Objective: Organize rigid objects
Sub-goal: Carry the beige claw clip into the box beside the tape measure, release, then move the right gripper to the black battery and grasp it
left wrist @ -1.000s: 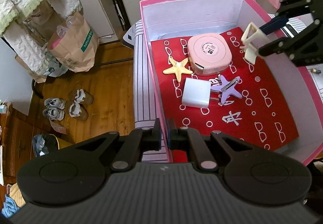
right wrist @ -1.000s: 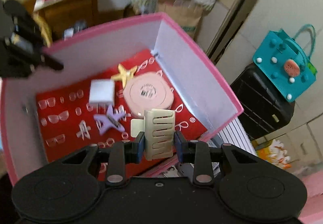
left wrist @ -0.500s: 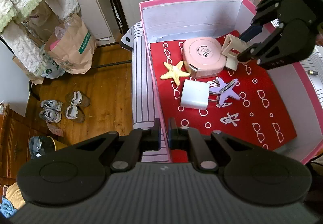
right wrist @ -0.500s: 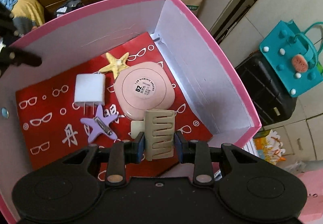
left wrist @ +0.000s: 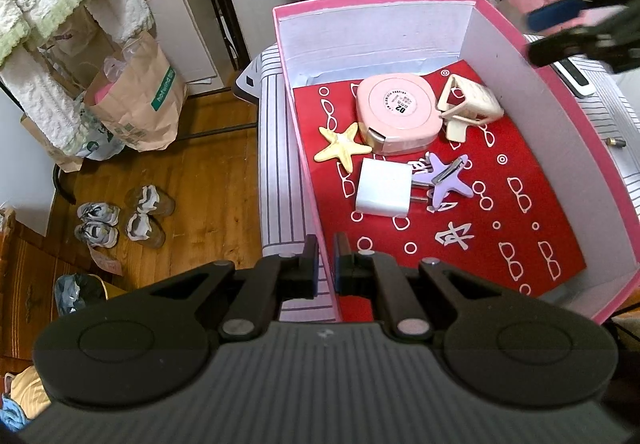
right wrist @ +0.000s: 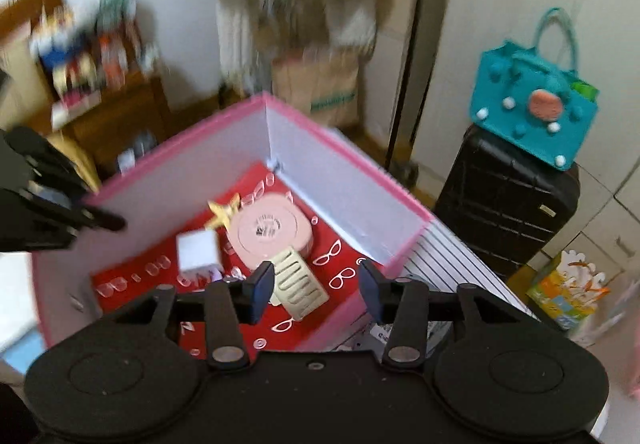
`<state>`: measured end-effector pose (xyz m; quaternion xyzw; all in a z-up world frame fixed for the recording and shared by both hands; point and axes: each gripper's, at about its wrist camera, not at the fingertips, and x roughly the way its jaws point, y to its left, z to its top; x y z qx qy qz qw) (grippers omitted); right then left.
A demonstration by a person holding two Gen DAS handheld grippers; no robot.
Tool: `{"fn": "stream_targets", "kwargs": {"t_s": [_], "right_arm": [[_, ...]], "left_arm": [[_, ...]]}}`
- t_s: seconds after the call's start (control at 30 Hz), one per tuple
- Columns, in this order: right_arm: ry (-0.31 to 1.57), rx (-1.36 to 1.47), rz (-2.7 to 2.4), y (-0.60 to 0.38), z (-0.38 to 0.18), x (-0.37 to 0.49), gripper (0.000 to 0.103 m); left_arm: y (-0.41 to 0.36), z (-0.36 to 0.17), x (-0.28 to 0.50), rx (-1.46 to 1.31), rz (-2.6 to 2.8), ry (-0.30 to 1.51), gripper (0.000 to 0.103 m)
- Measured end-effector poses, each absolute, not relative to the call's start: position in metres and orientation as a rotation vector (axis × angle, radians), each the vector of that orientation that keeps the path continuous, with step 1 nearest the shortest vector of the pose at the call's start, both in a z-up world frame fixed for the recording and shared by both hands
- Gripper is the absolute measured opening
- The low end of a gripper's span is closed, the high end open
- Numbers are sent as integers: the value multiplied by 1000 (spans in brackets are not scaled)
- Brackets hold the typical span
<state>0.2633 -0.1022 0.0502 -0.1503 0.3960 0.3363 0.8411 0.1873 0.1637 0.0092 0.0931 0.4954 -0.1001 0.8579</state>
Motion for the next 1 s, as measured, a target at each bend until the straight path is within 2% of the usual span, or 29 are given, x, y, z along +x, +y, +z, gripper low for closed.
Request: {"fn": "stream_targets", "kwargs": {"t_s": [0.2, 0.43, 0.6, 1.0], "right_arm": [[723, -217, 650, -157, 39, 218, 54], [829, -198, 599, -178, -12, 212, 55], [830, -246, 599, -178, -38, 211, 69], [890, -356, 624, -155, -69, 230, 76]], "left_arm": [[162, 9, 185, 205, -205, 1024, 6], [163, 8, 185, 193, -201, 1020, 6], [163, 9, 185, 187, -198, 1019, 6], [162, 9, 186, 179, -189, 1031, 6]]}}
